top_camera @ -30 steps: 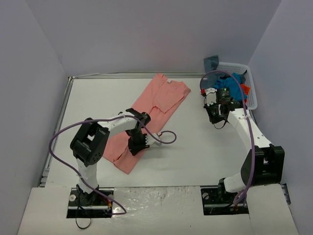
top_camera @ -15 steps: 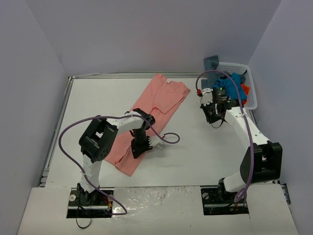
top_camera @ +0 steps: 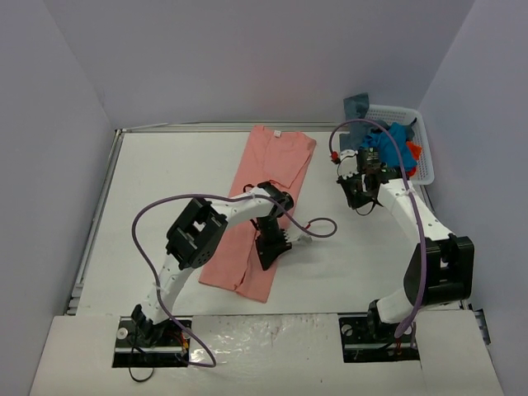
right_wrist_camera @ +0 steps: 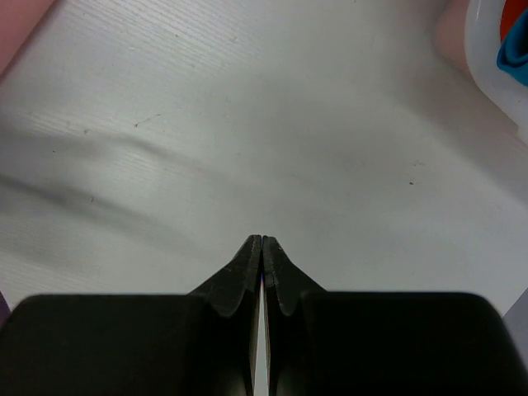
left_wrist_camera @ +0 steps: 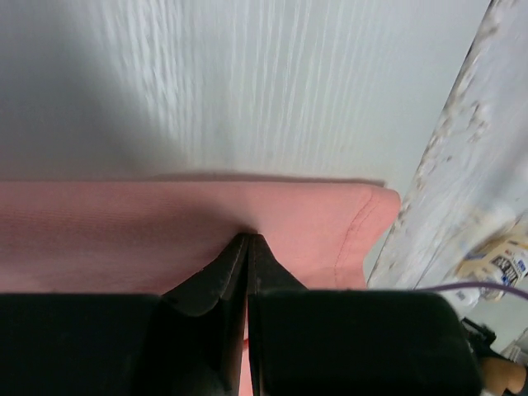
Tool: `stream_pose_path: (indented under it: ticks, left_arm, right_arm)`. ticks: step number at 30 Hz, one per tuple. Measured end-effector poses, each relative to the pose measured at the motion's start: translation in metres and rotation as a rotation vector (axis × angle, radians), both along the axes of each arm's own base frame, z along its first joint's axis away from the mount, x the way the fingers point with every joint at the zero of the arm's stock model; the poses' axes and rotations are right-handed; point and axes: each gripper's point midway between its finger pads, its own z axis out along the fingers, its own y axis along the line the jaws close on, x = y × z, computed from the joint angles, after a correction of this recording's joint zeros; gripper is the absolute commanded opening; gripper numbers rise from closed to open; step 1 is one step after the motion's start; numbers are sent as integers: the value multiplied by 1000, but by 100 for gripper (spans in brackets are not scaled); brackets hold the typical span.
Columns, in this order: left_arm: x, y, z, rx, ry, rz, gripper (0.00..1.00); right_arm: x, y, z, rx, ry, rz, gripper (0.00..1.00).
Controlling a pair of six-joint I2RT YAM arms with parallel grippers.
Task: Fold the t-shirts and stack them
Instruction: Rotate the tshirt 90 degrees
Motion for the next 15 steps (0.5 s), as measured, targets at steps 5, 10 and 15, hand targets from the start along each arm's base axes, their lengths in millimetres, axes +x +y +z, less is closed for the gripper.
stream_pose_path:
  ticks: [5,10,15]
  left_arm:
    - [12,-39,4,-109,-7,32,2]
    - [33,-72,8,-220,-91,33,2]
    - [42,-89,8,-263,-110,33,2]
  right_arm:
    - [0,1,-10,-5,32,2,0]
    - [-1,2,-19,-12,60,7,0]
    - [-1,4,-20,-12,61,11,0]
